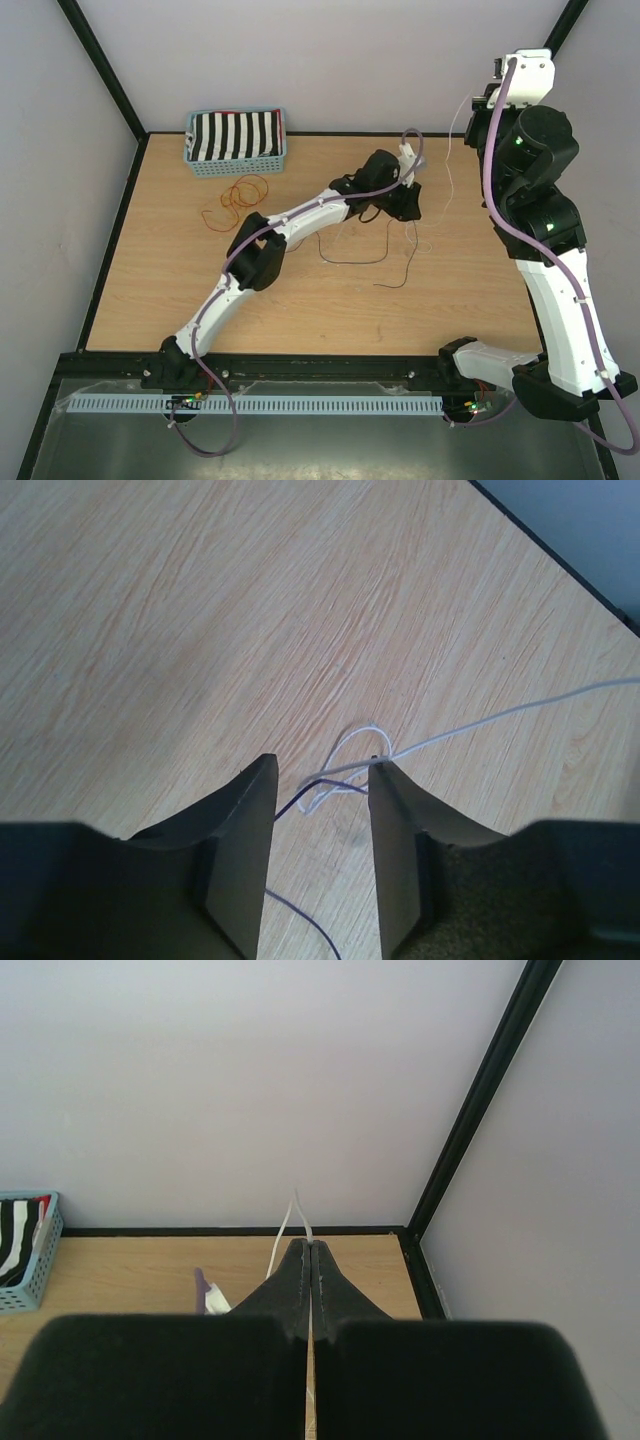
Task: Zip-tie the wires
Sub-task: Straighten the cable at the center of the board.
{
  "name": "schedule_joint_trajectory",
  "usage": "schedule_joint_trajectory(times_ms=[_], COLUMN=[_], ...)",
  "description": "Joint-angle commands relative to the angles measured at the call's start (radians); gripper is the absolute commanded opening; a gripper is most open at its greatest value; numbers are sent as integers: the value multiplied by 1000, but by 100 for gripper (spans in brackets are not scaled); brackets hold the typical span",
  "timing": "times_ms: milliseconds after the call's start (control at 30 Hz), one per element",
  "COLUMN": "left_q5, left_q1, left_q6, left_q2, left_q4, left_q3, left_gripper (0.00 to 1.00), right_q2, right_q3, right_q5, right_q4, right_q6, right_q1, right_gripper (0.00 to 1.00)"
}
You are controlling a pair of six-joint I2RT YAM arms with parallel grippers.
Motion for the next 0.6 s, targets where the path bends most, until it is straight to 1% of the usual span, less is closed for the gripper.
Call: schedule_joint_trajectory(times_ms=[0,233,500,567], left_q5=[16,10,-4,-4], left_q1=[-9,-13,-15,-15], left_q6=[-2,-3,-8,-10], left_q2=[35,79,104,109], left_q4=[60,66,75,79], left_q3=[68,104,112,116], left_gripper=[41,35,35,34], right_q2=[-21,-27,-34,-34], right_q3=[-8,-8,-7,-8], right_q5=[14,25,20,21], right_q4=[24,24,24,24], right_q6=[-9,-17,-15,-16], right_q1=[-2,-1,-1,-2], right_gripper=[0,0,0,0])
